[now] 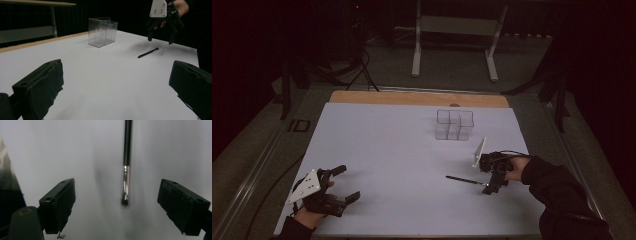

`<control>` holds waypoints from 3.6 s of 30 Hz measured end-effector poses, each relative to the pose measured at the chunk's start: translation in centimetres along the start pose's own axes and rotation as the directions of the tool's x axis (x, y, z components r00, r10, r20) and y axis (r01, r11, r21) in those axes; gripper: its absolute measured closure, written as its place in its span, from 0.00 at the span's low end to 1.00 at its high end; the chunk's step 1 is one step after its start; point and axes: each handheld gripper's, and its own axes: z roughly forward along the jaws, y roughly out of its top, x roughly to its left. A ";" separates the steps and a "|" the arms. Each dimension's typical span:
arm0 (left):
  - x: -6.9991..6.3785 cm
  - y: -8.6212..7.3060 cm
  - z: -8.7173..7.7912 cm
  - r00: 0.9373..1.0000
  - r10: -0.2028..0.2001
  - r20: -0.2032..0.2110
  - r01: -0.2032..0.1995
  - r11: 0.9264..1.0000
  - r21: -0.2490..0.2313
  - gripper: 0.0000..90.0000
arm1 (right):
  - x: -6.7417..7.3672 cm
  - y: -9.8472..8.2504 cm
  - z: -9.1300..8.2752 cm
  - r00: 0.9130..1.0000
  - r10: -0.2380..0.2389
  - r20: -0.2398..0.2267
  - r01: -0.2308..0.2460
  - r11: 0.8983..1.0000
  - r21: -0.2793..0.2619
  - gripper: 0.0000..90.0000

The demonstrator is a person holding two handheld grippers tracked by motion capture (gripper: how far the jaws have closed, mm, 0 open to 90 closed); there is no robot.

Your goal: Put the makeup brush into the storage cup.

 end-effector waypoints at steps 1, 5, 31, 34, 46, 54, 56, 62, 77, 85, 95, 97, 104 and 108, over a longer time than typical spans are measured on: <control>0.0 0.0 0.0 1.000 -0.001 0.000 0.001 1.000 -0.002 0.01 | 0.0 0.0 0.0 1.000 0.006 0.001 -0.006 1.000 -0.006 0.17; 0.1 0.0 0.0 1.000 -0.009 0.000 0.009 1.000 -0.007 0.01 | -0.3 0.2 -0.5 0.998 0.046 -0.050 -0.047 0.999 -0.015 0.17; -0.1 0.0 0.1 1.000 0.003 0.009 -0.003 1.000 0.004 0.01 | 0.4 -0.4 0.4 0.997 -0.045 0.068 0.053 0.992 -0.111 0.57; -0.1 0.0 0.1 1.000 0.003 0.009 -0.003 1.000 0.004 0.01 | 0.4 -0.4 0.8 0.996 -0.039 0.083 0.047 0.994 -0.098 0.67; -0.1 0.0 0.1 1.000 0.003 0.011 -0.003 1.000 0.005 0.01 | 0.4 -0.5 2.2 0.988 -0.047 0.144 0.055 0.997 -0.050 0.81; -0.1 0.0 0.1 1.000 0.002 0.012 -0.002 1.000 0.005 0.01 | 0.7 -0.5 2.7 0.989 -0.050 0.139 0.058 0.997 -0.054 0.86; -0.1 0.0 0.1 1.000 0.002 0.012 -0.002 1.000 0.006 0.01 | 0.8 -0.5 2.8 0.989 -0.048 0.137 0.056 0.997 -0.055 0.88; -0.2 -0.1 0.2 1.000 0.005 0.018 -0.005 1.000 0.010 0.01 | 0.7 -0.4 2.9 0.991 -0.022 0.128 0.029 0.998 -0.053 0.92; -0.5 0.3 0.6 1.000 -0.024 0.017 0.023 0.999 0.028 0.01 | -0.3 0.2 0.5 0.998 0.035 0.043 -0.031 0.996 -0.084 0.94; -1.7 1.4 1.6 0.999 0.007 0.054 -0.009 0.999 0.042 0.01 | 0.2 1.0 0.0 1.000 -0.016 0.026 0.017 0.999 -0.035 0.94; -2.1 2.9 2.8 0.996 -0.005 0.087 -0.002 0.996 0.084 0.01 | 0.6 2.2 0.1 0.997 -0.075 0.011 0.075 0.997 -0.014 0.94; -2.1 3.3 3.2 0.994 -0.013 0.104 -0.001 0.992 0.125 0.02 | 0.5 2.4 0.0 0.997 -0.079 0.007 0.079 0.997 -0.007 0.94; -2.2 4.0 5.3 0.988 -0.014 0.152 -0.023 0.970 0.241 0.02 | 0.4 3.4 0.0 0.995 -0.099 0.005 0.099 0.995 0.009 0.94; -2.1 4.5 6.5 0.983 -0.021 0.180 -0.032 0.958 0.286 0.04 | 0.4 3.8 -0.1 0.994 -0.113 0.005 0.112 0.994 0.017 0.94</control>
